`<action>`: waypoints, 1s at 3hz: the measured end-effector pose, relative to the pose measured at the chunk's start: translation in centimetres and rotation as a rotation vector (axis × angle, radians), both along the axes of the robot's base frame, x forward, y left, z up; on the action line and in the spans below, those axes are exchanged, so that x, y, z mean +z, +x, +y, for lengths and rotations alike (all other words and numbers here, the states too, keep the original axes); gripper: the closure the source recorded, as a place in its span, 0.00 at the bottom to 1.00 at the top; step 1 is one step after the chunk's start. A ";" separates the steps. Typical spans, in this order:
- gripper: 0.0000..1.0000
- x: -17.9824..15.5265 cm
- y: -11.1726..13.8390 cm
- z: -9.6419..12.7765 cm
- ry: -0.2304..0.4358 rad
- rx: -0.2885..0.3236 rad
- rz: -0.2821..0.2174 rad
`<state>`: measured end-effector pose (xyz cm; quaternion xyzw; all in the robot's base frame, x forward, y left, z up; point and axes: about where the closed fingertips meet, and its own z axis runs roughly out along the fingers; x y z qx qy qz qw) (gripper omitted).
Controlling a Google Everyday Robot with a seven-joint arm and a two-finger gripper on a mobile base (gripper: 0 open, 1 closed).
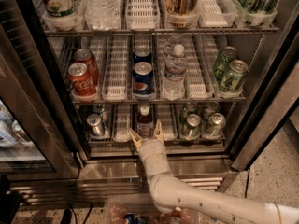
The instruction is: Pick blue plastic bottle from bottom shelf of fridge
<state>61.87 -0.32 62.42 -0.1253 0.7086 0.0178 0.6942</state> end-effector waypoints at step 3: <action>0.28 -0.9 2.2 0.1 0.025 -0.026 0.012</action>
Offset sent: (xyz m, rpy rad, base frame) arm 0.0220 -0.0048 -0.0106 0.0261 0.0143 -0.0381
